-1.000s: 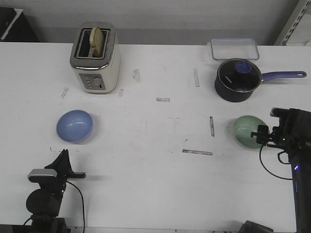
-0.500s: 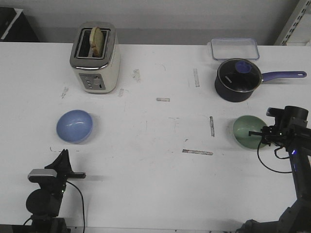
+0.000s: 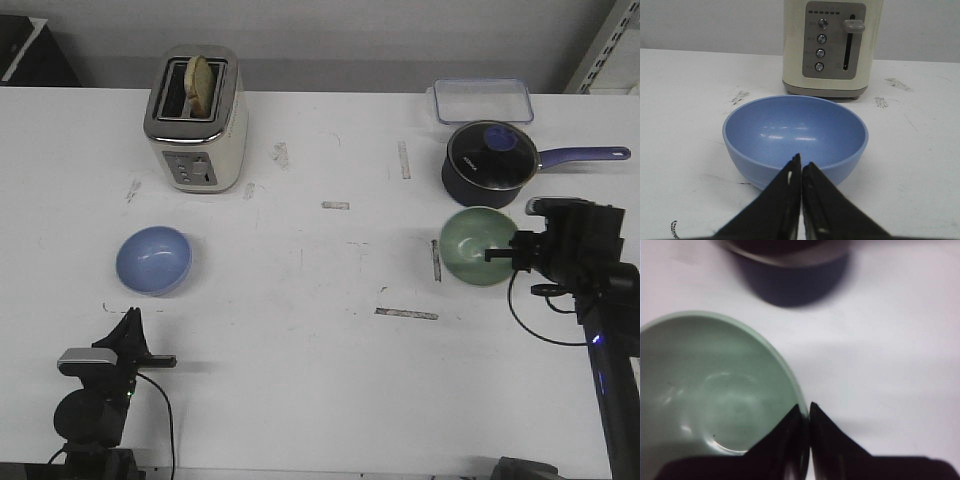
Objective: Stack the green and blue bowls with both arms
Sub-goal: 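Grasp the green bowl rim and drag it toward the table center, then release the green bowl and retract the right gripper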
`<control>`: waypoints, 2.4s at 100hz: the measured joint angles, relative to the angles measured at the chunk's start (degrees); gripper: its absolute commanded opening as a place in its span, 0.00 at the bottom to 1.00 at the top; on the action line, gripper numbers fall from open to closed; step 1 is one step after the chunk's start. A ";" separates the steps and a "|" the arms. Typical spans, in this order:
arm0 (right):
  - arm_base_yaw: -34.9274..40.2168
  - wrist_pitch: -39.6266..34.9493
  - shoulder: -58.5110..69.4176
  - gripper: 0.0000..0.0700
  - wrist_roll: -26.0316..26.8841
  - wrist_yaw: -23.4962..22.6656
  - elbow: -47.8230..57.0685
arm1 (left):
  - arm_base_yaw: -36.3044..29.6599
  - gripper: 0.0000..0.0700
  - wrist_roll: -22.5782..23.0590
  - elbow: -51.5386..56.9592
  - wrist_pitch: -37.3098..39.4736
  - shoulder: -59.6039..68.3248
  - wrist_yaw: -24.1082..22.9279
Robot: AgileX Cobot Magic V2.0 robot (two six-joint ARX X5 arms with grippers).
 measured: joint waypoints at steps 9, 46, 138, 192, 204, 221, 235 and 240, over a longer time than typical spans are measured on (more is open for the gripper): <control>6.97 -0.07 -0.76 0.00 2.43 -0.70 0.02 | 0.00 0.00 0.00 0.00 0.00 0.00 0.00; 34.99 -0.37 6.80 0.00 6.32 -1.03 0.02 | 0.00 0.00 0.00 0.00 -0.02 0.00 0.00; 43.39 0.98 17.86 0.69 7.15 -0.61 2.14 | 0.00 0.00 0.00 0.00 -0.22 0.00 0.00; 27.98 -1.14 -6.25 0.01 5.42 8.74 4.72 | 0.00 0.00 0.00 0.00 0.15 0.00 0.00; 23.47 -1.66 -11.10 0.01 4.46 10.82 1.77 | 0.00 0.00 0.00 0.00 1.49 0.00 0.00; 18.08 4.42 -19.69 0.01 3.63 11.63 -10.60 | 0.00 0.00 0.00 0.04 7.19 0.00 -0.15; 15.52 12.74 -27.71 0.01 3.15 11.61 -22.91 | 0.02 0.00 0.00 2.08 6.16 0.52 -1.53; 15.02 15.06 -30.32 0.01 3.02 11.61 -26.82 | 0.02 0.01 0.00 4.57 5.33 1.46 -1.53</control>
